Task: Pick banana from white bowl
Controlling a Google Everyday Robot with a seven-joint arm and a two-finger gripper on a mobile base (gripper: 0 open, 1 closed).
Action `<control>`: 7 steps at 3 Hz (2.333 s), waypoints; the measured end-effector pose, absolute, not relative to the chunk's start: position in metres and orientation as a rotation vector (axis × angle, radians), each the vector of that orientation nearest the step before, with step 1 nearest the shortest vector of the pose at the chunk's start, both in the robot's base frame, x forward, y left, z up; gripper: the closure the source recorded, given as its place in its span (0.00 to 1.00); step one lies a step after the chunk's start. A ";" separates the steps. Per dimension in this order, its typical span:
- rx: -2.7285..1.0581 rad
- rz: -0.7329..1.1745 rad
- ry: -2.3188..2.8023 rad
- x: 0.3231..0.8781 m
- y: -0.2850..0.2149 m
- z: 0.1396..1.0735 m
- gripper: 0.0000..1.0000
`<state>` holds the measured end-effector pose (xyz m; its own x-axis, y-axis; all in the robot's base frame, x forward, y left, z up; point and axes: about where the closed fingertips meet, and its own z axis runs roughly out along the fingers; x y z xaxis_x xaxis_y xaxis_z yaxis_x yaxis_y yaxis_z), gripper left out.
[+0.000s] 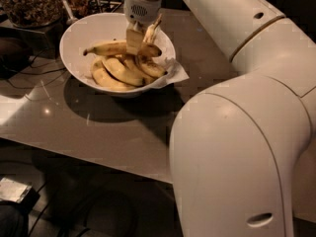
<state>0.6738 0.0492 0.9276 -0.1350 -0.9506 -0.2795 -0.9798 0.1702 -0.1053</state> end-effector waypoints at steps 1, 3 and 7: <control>-1.842 0.167 2.086 0.666 0.051 0.950 1.00; -1.824 0.285 2.030 0.631 0.032 0.965 1.00; -1.717 0.414 1.983 0.542 -0.019 0.994 1.00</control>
Offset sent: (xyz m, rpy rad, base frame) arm -0.0561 -0.0231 0.0573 0.1454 -0.0480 0.0893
